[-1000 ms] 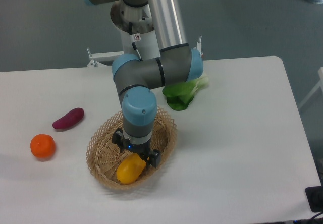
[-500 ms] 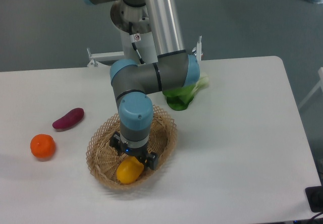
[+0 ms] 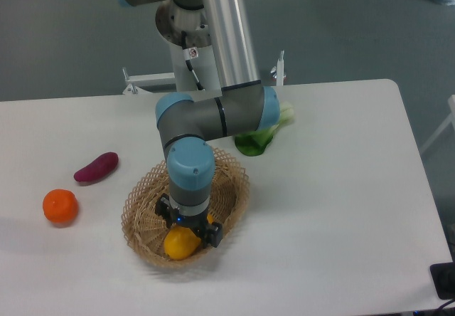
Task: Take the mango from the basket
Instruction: 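Close the gripper around the yellow mango inside the basket, then lift the mango up out of the basket and over its rim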
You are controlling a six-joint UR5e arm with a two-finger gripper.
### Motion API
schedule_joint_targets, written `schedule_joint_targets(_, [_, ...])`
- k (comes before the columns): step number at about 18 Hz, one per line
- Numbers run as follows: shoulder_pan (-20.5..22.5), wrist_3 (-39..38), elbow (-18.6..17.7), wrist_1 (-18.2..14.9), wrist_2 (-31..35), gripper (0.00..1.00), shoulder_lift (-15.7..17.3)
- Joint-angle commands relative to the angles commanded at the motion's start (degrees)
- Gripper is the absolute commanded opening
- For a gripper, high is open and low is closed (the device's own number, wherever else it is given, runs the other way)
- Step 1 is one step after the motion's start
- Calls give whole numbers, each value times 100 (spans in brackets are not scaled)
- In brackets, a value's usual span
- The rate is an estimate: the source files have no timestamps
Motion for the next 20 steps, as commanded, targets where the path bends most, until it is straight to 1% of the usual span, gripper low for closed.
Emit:
schedule_joint_targets(1, [0,9,0,0,-18,24,26])
schedule_joint_targets(2, [0,9,0,0,-26,23,44])
schedule_joint_targets(5, [0,18,-18,-53,-35,23,105])
schedule_joint_targets(8, [18,26,-79,-88,-70,23,272])
schedule_joint_targets(10, [53,26,-79,-158,-193,25,343])
schedule_joint_targets(12, [97,26,-79,-158,-316,25,404])
schedule_joint_targets(18, [369,255,-79,-185,-448,26,615])
schedule_joint_targets(20, [483,447,-79,-228,-457,27,685])
